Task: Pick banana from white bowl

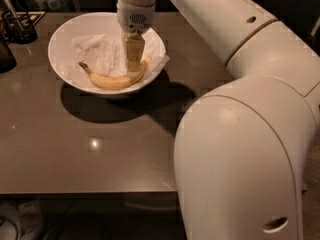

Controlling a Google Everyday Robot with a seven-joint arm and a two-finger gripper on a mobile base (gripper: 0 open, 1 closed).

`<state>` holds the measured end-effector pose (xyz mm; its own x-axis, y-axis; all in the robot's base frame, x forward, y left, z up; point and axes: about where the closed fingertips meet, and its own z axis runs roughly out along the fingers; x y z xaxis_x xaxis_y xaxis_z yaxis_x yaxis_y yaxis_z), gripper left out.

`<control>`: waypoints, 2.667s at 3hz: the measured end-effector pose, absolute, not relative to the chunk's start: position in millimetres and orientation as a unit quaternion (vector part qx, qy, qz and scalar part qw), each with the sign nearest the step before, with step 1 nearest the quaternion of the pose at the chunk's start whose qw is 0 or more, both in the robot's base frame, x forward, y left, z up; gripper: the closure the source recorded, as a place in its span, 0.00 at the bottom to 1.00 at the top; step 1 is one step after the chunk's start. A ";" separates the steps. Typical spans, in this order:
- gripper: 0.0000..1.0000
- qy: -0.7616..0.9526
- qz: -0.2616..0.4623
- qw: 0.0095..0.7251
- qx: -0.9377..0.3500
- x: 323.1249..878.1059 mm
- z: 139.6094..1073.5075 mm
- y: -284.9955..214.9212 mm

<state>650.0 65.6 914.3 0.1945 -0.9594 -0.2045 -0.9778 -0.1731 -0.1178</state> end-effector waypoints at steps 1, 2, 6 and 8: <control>0.32 0.632 0.048 0.098 -0.768 650.4 898.9 72.1; 0.35 0.635 0.060 0.086 -0.765 650.2 883.4 73.5; 0.55 0.639 0.095 0.066 -0.760 656.1 843.3 70.9; 1.00 0.635 0.096 0.070 -0.763 657.3 843.4 65.3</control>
Offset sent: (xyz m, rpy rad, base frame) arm -0.0241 -0.0122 -0.0451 -0.0870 0.1838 0.0082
